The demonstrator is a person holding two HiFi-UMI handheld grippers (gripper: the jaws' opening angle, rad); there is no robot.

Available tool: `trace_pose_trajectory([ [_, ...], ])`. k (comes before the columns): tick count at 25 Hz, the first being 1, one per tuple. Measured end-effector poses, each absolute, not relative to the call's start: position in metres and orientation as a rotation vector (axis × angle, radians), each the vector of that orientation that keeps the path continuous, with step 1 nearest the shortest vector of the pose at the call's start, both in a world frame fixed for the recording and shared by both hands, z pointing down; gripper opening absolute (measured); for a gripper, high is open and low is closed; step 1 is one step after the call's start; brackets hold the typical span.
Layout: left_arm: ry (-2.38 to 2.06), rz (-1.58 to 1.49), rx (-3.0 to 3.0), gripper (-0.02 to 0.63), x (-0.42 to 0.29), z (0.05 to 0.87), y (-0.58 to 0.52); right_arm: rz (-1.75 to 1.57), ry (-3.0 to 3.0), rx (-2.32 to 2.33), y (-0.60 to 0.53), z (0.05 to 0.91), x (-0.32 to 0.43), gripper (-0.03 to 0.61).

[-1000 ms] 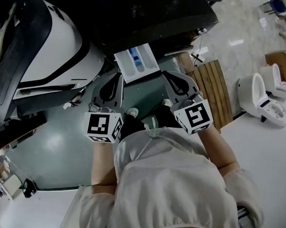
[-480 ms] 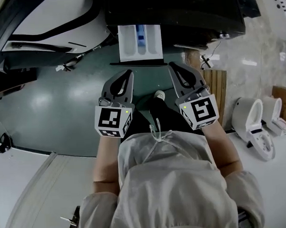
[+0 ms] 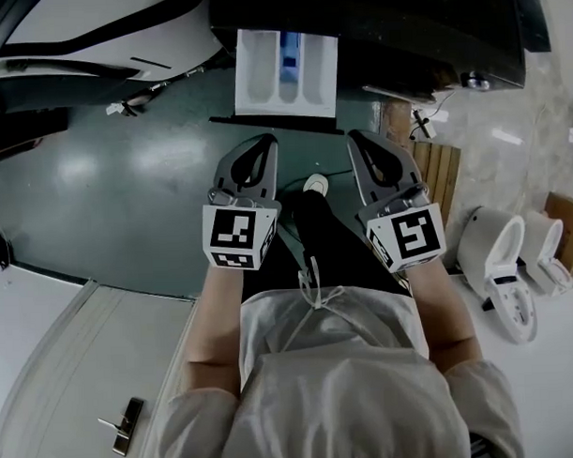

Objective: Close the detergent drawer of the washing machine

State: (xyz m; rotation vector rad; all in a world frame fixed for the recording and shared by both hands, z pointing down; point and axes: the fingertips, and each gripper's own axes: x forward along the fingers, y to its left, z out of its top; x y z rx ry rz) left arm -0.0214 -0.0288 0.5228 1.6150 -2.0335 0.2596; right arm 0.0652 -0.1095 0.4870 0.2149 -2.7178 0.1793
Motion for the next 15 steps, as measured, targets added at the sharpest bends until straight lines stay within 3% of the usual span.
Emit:
trace_pose_trajectory([
  [15,-2.106,0.250,1.566,0.018,-0.030,0.540,-0.043,0.198,-2.749,0.206,-0.119,0.499,0.067,0.005],
])
